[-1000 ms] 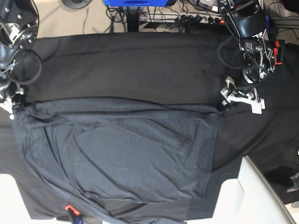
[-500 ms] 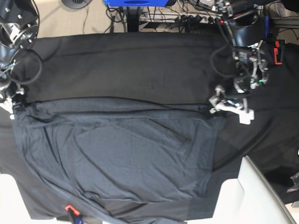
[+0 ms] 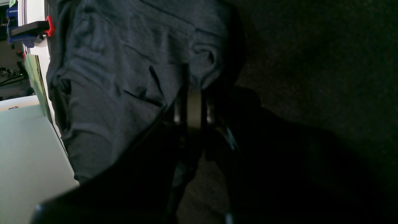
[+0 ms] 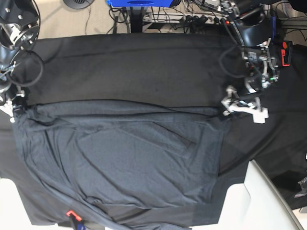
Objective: Fold the T-shirt properly
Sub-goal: 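Lower the folded collar edge with both grippers and adjust the left gripper, then pull both grippers back toward the collar, dragging the fold flat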
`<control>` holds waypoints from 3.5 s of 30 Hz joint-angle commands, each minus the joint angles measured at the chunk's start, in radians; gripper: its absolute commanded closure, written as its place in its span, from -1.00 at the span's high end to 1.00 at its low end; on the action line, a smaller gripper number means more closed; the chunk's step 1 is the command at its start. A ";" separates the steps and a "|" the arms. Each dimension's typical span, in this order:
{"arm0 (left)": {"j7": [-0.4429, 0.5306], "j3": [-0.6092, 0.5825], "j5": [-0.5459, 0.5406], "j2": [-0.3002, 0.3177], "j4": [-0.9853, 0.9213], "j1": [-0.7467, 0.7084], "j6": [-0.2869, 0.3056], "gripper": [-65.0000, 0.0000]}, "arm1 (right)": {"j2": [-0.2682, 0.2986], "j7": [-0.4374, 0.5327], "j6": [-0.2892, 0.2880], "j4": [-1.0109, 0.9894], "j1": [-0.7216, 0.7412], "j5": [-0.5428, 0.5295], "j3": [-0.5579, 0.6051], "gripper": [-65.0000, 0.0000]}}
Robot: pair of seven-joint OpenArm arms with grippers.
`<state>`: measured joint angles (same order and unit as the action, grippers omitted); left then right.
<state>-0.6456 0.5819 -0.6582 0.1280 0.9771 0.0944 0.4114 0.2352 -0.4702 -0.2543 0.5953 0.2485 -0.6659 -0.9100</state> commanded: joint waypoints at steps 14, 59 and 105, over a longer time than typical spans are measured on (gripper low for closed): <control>0.010 0.006 0.093 -0.031 0.010 0.043 0.011 -0.05 | 0.008 -0.025 0.020 0.002 0.004 0.025 0.004 -1.00; -0.346 0.138 0.088 -0.014 0.464 -0.170 0.010 -1.00 | -0.050 -0.434 0.112 0.542 -0.100 0.021 -0.005 -1.00; -0.290 0.143 0.088 -0.014 0.621 -0.545 0.014 -1.00 | -0.112 -0.523 0.106 0.716 -0.409 0.021 -0.068 -1.00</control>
<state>-0.9463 0.7185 -0.5678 0.1024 1.5803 -0.4469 0.4202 0.1005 -1.0069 -0.1421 1.2884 -0.1612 -0.6392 -0.9733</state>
